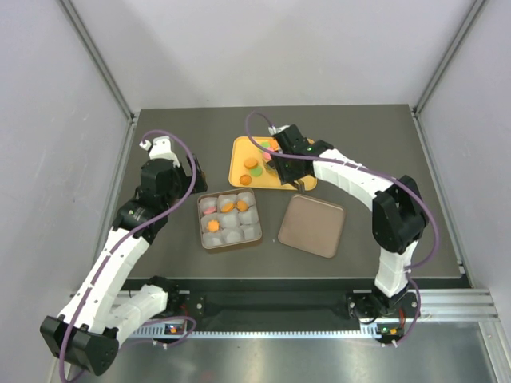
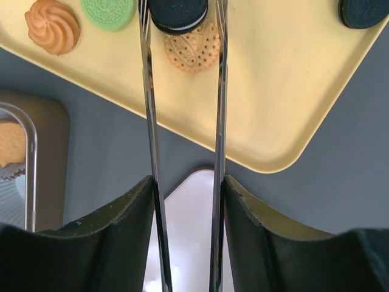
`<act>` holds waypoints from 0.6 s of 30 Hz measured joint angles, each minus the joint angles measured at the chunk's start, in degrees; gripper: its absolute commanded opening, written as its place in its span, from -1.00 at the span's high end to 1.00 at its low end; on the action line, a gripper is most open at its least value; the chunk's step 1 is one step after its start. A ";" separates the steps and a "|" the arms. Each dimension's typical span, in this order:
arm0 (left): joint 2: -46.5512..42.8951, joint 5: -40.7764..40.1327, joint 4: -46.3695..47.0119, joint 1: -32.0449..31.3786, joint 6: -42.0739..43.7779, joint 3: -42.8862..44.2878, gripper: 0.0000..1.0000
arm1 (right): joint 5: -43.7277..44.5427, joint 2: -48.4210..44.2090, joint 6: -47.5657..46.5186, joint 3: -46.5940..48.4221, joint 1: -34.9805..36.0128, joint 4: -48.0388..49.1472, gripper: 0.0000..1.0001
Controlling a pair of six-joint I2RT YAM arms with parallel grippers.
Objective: Pack the cookies
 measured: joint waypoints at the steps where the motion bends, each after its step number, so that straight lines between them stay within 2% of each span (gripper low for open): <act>1: 0.00 0.02 0.00 0.02 0.00 0.00 -0.98 | 0.02 0.15 -0.02 0.13 0.00 0.13 0.08; 18: 0.00 0.20 0.00 0.35 0.00 0.00 -0.98 | 0.76 0.31 -0.07 1.27 -0.02 0.15 0.26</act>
